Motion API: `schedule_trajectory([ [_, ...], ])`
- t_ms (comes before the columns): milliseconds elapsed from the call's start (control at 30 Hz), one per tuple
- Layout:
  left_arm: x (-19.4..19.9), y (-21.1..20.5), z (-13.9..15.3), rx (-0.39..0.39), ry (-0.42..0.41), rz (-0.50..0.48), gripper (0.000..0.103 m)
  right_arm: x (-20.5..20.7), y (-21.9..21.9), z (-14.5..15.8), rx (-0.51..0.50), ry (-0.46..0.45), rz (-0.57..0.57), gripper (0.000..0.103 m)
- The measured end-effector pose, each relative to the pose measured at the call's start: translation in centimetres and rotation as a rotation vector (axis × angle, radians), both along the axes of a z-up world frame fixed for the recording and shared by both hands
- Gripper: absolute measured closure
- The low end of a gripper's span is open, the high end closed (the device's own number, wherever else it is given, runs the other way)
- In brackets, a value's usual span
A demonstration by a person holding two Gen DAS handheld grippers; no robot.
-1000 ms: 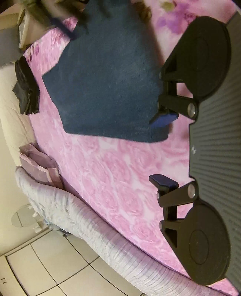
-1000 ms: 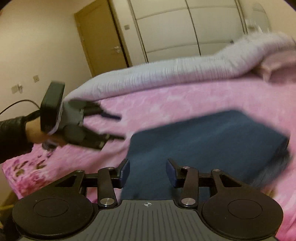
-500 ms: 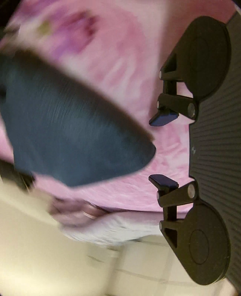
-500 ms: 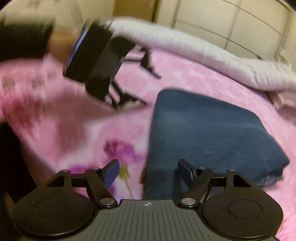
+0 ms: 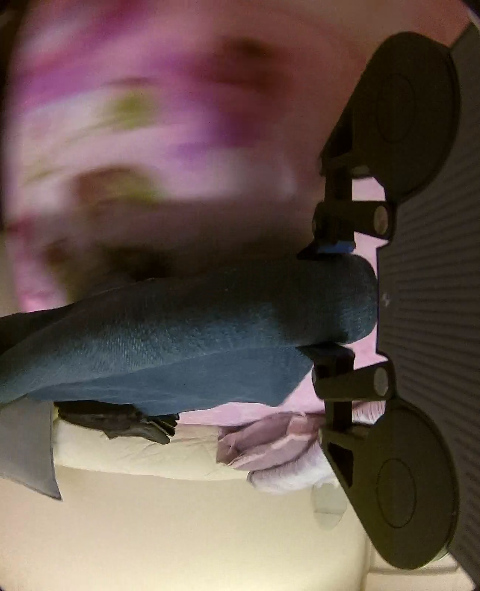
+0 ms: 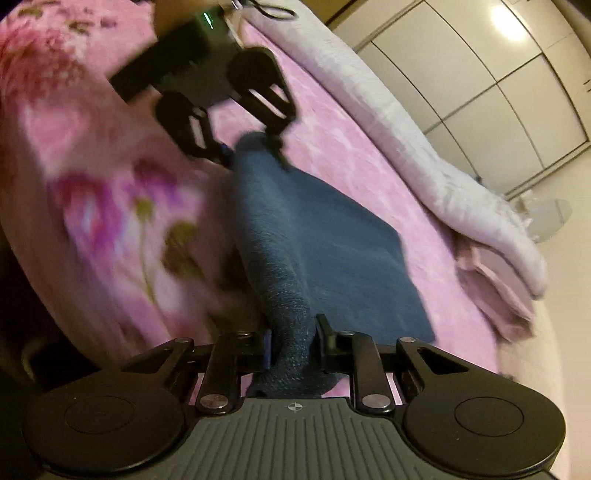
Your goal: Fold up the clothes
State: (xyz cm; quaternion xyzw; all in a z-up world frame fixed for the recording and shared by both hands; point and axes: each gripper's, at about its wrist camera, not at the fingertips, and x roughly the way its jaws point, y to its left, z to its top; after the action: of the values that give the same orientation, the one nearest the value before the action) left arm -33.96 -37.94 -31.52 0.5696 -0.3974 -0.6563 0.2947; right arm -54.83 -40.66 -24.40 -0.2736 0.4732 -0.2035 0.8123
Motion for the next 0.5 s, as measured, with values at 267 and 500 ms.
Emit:
schedule_trajectory([
  [267,-5.0,1.2,1.3,0.074,0.152,0.132,0.071,-8.1,0.3,-3.3,-0.028,0.01,-0.117,0.071],
  [500,-7.0,1.8,2.4,0.112,0.182,0.178,0.071,-13.1,-1.3,-0.7,0.591,-0.588,-0.543,0.045],
])
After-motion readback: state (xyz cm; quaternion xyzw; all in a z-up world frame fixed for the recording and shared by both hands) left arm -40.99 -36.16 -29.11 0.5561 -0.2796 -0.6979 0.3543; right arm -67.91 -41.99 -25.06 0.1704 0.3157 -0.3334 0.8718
